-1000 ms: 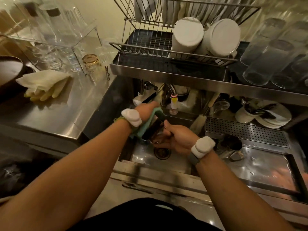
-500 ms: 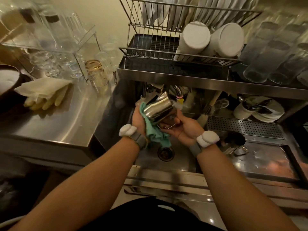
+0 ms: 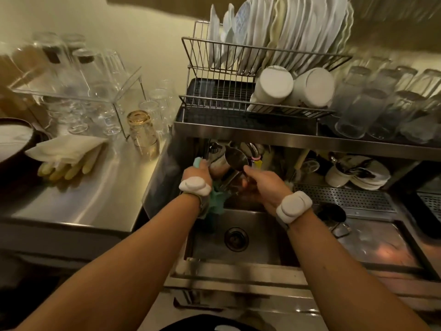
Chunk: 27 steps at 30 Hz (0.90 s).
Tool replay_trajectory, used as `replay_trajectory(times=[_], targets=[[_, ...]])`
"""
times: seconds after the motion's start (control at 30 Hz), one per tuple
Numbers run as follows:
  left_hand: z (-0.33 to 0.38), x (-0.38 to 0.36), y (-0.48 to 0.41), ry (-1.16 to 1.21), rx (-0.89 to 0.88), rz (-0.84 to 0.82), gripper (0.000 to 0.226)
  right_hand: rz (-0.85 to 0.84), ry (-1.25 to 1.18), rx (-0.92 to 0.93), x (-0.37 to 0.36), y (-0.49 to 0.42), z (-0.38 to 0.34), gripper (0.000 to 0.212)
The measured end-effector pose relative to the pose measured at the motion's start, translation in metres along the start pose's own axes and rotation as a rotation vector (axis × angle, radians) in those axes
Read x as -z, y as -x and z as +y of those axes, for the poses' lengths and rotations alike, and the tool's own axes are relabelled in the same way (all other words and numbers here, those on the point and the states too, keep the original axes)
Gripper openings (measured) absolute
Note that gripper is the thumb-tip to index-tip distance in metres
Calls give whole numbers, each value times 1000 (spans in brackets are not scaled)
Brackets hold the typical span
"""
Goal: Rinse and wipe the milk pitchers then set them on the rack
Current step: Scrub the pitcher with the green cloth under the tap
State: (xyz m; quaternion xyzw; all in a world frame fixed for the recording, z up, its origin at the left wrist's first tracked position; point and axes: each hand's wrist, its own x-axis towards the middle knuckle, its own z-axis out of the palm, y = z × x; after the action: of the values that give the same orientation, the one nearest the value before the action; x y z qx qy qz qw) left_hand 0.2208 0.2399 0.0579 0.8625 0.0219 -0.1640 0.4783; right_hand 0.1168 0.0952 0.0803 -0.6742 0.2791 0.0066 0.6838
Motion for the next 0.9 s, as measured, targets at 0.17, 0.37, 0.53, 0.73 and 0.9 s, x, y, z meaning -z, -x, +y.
replay_trajectory(times=[0.17,0.37,0.53,0.73,0.9], targets=[[54,27,1,-73,-249,137,36,144,78,149,20,19,-72,32],[108,71,11,-9,-624,379,29,281,404,430,29,26,-167,37],[142,104,12,-38,-890,440,30,287,429,510,22,9,-209,32],[167,108,2,-124,-865,167,39,293,494,467,2,-21,-219,31],[171,98,-18,-162,-759,129,41,328,748,410,-2,-44,-215,40]])
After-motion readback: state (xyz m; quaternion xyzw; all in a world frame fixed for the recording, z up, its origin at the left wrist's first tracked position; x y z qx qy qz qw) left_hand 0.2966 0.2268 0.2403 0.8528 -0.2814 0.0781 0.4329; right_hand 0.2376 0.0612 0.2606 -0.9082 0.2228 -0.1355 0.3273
